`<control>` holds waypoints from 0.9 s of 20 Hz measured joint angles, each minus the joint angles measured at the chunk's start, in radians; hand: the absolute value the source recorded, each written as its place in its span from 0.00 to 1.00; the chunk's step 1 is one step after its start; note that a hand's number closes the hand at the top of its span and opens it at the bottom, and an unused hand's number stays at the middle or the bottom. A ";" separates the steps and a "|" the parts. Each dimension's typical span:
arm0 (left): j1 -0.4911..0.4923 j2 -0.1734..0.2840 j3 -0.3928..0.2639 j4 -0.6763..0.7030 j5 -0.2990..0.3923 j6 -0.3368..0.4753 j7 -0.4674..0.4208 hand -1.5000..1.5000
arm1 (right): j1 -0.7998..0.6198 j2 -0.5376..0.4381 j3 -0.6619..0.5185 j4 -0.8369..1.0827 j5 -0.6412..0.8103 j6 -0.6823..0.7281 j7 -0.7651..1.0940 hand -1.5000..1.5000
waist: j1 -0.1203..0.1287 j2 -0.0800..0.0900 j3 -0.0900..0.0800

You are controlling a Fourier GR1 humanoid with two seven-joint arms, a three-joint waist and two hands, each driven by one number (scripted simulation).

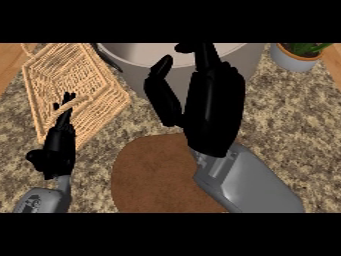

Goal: Pick the can from the cutting board and place it in the pot

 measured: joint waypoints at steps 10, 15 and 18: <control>0.004 -0.001 -0.012 -0.033 0.003 -0.019 -0.007 0.50 | 0.165 0.000 -0.028 -0.110 -0.176 -0.179 -0.108 0.00 | 0.019 0.020 0.001; 0.007 0.002 -0.014 -0.052 0.003 -0.024 -0.004 0.50 | 0.210 0.000 -0.071 -0.138 -0.288 -0.404 -0.221 0.00 | 0.021 0.031 0.003; 0.014 0.000 -0.016 -0.053 0.000 -0.026 -0.019 0.50 | 0.241 -0.002 -0.095 -0.141 -0.364 -0.504 -0.287 0.00 | 0.019 0.033 0.003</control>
